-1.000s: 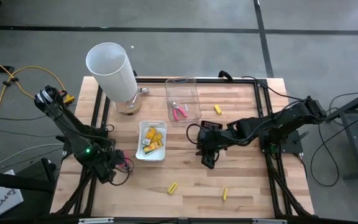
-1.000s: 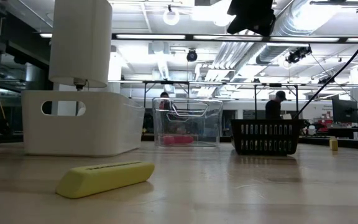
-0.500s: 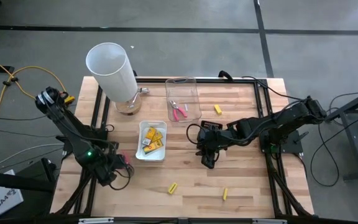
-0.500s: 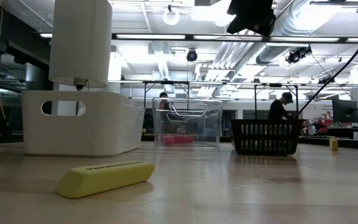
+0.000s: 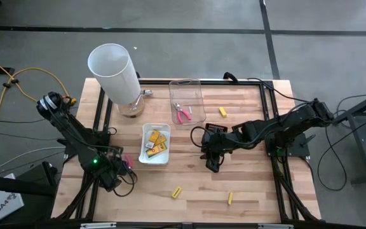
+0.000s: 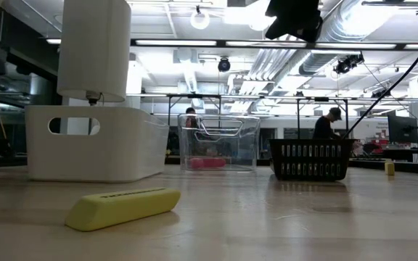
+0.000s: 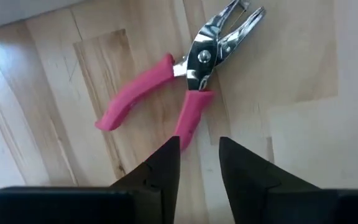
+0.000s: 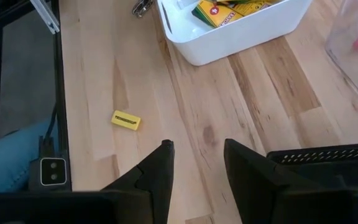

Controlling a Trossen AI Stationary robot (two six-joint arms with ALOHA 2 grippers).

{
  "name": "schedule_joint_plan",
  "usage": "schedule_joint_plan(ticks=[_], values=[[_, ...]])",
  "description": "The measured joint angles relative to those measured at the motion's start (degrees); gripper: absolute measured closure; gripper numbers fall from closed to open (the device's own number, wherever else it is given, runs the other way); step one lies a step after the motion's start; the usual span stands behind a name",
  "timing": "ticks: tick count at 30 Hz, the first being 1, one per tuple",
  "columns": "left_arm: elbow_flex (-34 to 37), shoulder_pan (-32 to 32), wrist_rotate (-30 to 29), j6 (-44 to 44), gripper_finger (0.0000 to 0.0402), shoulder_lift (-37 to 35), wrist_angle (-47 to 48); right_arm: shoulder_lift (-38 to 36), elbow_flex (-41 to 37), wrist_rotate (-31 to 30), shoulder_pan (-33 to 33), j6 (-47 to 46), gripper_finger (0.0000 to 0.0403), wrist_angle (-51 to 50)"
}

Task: Pick & Place School Supplies
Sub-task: Put the hole puncher into the transparent bin

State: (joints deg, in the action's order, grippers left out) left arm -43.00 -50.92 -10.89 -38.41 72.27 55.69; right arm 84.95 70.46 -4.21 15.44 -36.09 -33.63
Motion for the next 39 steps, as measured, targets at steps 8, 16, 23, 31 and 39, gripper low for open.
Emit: schedule_joint_plan(ticks=[8,16,23,31,39], values=[[3.02,0.6,-1.34,3.93,0.0293,0.0,-4.79,0.0,0.0,0.02,0.26,-0.17,0.027,0.0],[6.33,1.04,-1.1,4.17,0.0293,-0.02,-7.33,0.0,0.0,-0.04,1.7,-0.4,0.027,0.02],[9.99,1.05,-1.19,4.26,0.0293,-0.03,-12.93,0.0,0.0,-0.2,2.34,-1.82,0.027,0.07],[11.32,1.03,-1.24,4.22,0.0304,-0.11,-14.74,0.0,0.0,-0.2,2.32,-1.85,0.027,0.2],[11.32,1.03,-0.76,4.2,0.0356,-0.11,-15.05,0.0,0.0,-0.2,2.32,-1.85,0.027,0.26]])
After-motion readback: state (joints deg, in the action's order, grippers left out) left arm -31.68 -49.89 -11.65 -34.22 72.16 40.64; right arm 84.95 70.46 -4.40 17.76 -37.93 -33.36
